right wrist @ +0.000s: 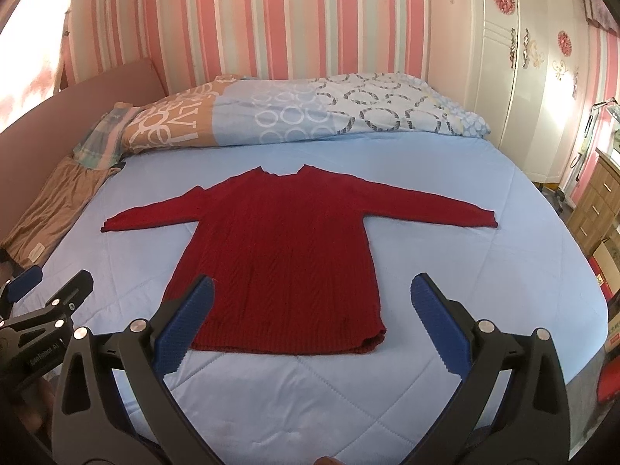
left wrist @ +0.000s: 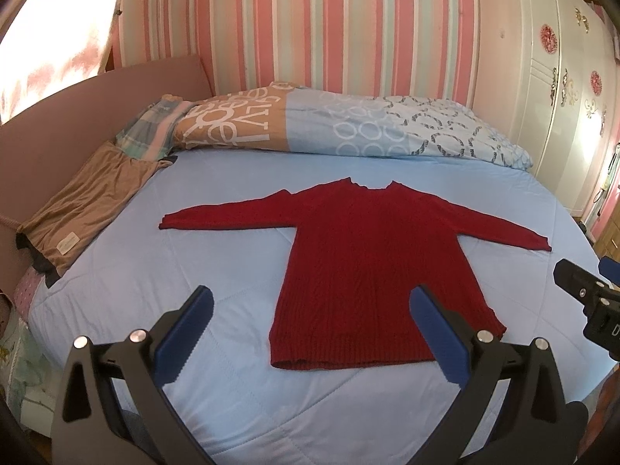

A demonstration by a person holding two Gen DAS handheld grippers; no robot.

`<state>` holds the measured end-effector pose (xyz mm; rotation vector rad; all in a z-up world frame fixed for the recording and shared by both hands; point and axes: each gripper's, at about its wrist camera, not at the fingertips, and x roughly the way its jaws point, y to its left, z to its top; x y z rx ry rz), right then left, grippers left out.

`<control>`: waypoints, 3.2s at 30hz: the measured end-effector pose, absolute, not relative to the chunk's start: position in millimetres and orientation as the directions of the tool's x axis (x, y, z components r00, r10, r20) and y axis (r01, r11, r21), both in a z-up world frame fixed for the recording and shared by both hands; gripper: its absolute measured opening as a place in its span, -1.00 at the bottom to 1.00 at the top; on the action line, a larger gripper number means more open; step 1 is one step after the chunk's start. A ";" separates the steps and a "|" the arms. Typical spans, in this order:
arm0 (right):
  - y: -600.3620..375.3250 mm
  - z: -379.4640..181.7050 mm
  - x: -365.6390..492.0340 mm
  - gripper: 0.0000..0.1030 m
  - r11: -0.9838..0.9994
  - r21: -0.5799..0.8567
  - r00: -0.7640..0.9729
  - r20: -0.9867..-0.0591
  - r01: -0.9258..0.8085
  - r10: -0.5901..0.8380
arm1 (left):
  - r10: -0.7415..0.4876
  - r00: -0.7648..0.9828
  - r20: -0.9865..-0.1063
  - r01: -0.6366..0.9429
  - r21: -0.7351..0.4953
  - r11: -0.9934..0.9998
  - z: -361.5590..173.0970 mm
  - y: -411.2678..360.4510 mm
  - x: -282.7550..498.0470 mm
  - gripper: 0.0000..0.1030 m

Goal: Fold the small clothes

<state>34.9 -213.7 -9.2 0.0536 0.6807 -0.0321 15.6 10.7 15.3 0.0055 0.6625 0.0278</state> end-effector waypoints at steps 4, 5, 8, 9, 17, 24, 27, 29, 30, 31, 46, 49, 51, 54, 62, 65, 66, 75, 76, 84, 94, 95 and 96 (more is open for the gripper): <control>-213.0 -10.4 32.9 0.94 0.998 0.036 0.777 -0.629 0.050 -0.016 | 0.025 0.788 -0.615 -0.023 0.011 1.000 14.9 11.8 15.3 0.97; -212.8 -10.6 32.5 0.94 0.998 0.034 0.777 -0.629 0.051 -0.018 | 0.024 0.788 -0.615 -0.022 0.011 1.000 15.4 12.1 15.5 0.97; -213.5 -12.8 33.2 0.94 0.998 0.035 0.775 -0.632 0.055 -0.021 | 0.021 0.784 -0.620 -0.022 0.006 1.000 14.4 12.2 15.9 0.97; -214.0 -13.3 34.1 0.94 0.998 0.035 0.773 -0.634 0.056 -0.021 | 0.021 0.782 -0.623 -0.021 0.006 1.000 14.8 11.9 17.7 0.97; -215.7 -19.5 48.1 0.94 0.998 0.023 0.752 -0.659 0.060 -0.030 | 0.015 0.767 -0.642 -0.015 0.005 1.000 10.7 11.2 35.8 0.97; -221.2 -18.9 57.9 0.94 0.998 0.023 0.747 -0.665 0.062 -0.031 | 0.017 0.758 -0.652 -0.012 0.013 1.000 5.0 9.5 49.4 0.97; -223.7 -20.4 61.7 0.94 0.998 0.026 0.743 -0.669 0.060 -0.027 | 0.017 0.757 -0.653 -0.012 0.012 1.000 3.4 7.6 55.2 0.97; -226.1 -22.1 64.5 0.94 0.998 0.032 0.741 -0.671 0.058 -0.021 | 0.017 0.756 -0.654 -0.011 0.013 1.000 3.3 7.6 55.5 0.97; -227.4 -22.7 66.5 0.94 0.998 0.031 0.739 -0.673 0.059 -0.023 | 0.017 0.756 -0.654 -0.011 0.013 1.000 3.2 7.8 55.0 0.97; -228.1 -23.2 68.6 0.94 0.998 0.032 0.740 -0.673 0.060 -0.023 | 0.019 0.755 -0.655 -0.011 0.017 1.000 2.7 7.3 57.4 0.97; -244.7 -17.5 74.4 0.94 0.997 0.016 0.736 -0.676 0.073 -0.043 | 0.022 0.748 -0.663 -0.011 0.021 1.000 -3.5 1.2 78.3 0.97; -248.0 -6.2 63.2 0.94 0.997 0.009 0.758 -0.651 0.072 -0.049 | 0.020 0.752 -0.659 -0.003 0.027 1.000 1.6 -3.3 73.2 0.97; -250.7 -2.1 59.8 0.94 0.997 0.000 0.768 -0.639 0.073 -0.056 | 0.012 0.750 -0.662 0.006 0.025 1.000 3.7 -5.4 72.0 0.97; -259.2 -3.2 61.0 0.94 0.997 -0.008 0.765 -0.640 0.081 -0.067 | 0.018 0.756 -0.654 0.002 0.030 1.000 5.8 -6.4 72.7 0.97; -296.5 -36.0 122.3 0.94 0.992 0.026 0.736 -0.673 0.126 -0.076 | 0.014 0.744 -0.668 -0.002 0.019 1.000 -21.7 -14.0 138.9 0.97; -307.7 -55.0 157.4 0.94 0.991 0.017 0.710 -0.699 0.131 -0.082 | 0.005 0.727 -0.686 0.006 0.013 1.000 -34.5 -17.5 172.7 0.97; -311.9 -60.9 173.1 0.94 0.992 0.011 0.692 -0.717 0.128 -0.081 | 0.004 0.725 -0.689 0.007 0.013 1.000 -36.4 -17.7 180.1 0.97; -369.2 -43.7 245.1 0.94 0.980 -0.015 0.539 -0.834 0.199 -0.122 | 0.034 0.629 -0.777 0.020 0.059 0.998 -8.6 -35.0 251.2 0.97; -377.2 -40.8 247.8 0.94 0.979 -0.023 0.533 -0.836 0.203 -0.130 | 0.040 0.617 -0.786 0.022 0.069 0.997 -1.9 -39.4 256.2 0.97; -479.6 -50.3 267.9 0.87 0.961 0.044 0.534 -0.838 0.275 -0.114 | 0.070 0.593 -0.802 0.050 0.123 0.991 10.2 -90.3 285.3 0.97; -624.8 -154.3 306.2 0.39 0.944 -0.003 0.498 -0.849 0.330 -0.176 | 0.049 0.603 -0.796 0.050 0.099 0.994 -38.2 -167.8 325.2 0.97; -634.5 -164.8 309.9 0.36 0.943 0.003 0.493 -0.853 0.332 -0.171 | 0.047 0.603 -0.796 0.053 0.099 0.994 -42.8 -173.2 326.3 0.97; -643.8 -174.5 313.9 0.35 0.941 -0.005 0.479 -0.860 0.338 -0.177 | 0.048 0.600 -0.799 0.060 0.105 0.993 -50.7 -182.0 329.6 0.97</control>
